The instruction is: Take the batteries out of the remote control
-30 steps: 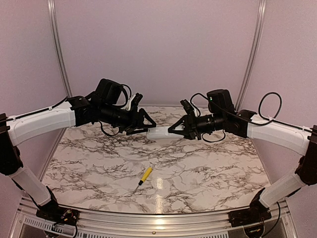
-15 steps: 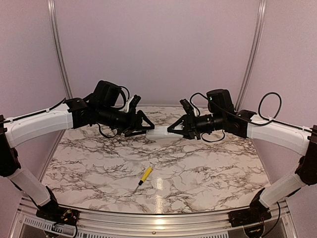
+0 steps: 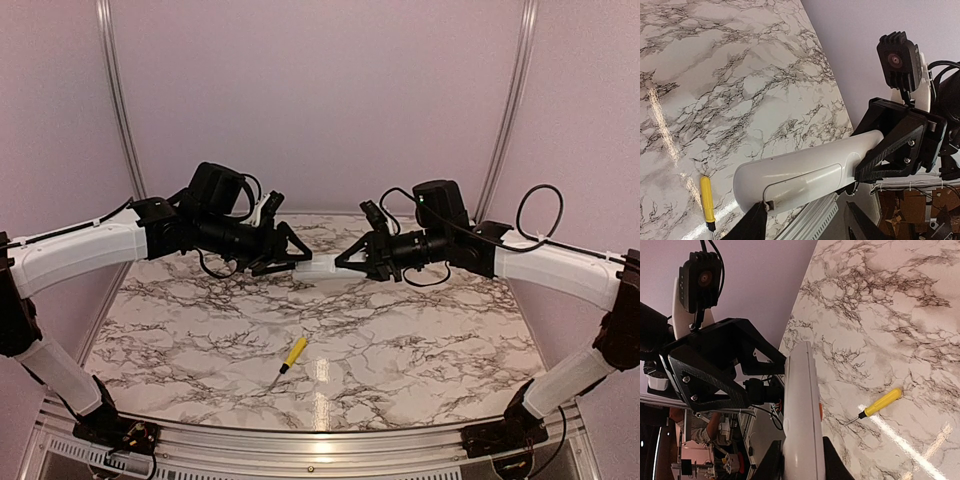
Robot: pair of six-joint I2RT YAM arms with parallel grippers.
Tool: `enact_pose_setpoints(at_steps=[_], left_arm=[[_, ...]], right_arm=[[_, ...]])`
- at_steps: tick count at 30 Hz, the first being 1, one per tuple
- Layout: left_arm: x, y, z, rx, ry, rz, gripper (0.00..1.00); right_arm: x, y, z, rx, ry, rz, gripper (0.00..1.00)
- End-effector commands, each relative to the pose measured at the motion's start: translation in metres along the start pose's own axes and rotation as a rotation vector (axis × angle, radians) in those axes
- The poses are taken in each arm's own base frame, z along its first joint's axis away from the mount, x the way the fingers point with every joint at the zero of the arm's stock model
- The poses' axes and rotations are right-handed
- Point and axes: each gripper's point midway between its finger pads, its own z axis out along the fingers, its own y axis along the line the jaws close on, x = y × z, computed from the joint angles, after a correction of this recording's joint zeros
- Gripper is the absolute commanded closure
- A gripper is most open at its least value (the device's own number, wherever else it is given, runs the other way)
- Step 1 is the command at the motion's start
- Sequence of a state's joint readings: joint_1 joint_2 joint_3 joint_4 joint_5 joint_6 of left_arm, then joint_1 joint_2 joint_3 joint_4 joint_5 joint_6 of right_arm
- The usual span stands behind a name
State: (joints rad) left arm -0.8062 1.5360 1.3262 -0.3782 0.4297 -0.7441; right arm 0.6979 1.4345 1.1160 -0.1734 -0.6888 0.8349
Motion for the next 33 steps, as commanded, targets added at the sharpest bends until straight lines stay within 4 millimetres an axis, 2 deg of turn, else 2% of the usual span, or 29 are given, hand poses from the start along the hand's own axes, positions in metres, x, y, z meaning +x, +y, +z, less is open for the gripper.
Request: enact_pose_setpoints(at_steps=[1,14,17,33], left_arm=[[0.0048,-0.0045,-0.0009,0.022,0.005,0.015,0.45],[0.0076,-0.0060,0.0010,0.035,0.015,0.015,0.45],[0.0078,-0.0080,0.0002,0.045,0.014,0.016,0.48],[0.0073,-0.0109,-0.0046,0.057,0.001,0.012,0.80]], right_arm=[[-0.0129,0.0368,-0.0022,-0.084,-0.028,-0.083,1.00],[-0.0121,0.0375,0.0010,-0.094,-0.028,-0.081,1.00],[-0.0107,0.0359,0.0018,-0.097,-0.027,-0.080,1.00],[-0.0088,0.0340,0.0021,-0.099,-0.028,-0.076,1.00]])
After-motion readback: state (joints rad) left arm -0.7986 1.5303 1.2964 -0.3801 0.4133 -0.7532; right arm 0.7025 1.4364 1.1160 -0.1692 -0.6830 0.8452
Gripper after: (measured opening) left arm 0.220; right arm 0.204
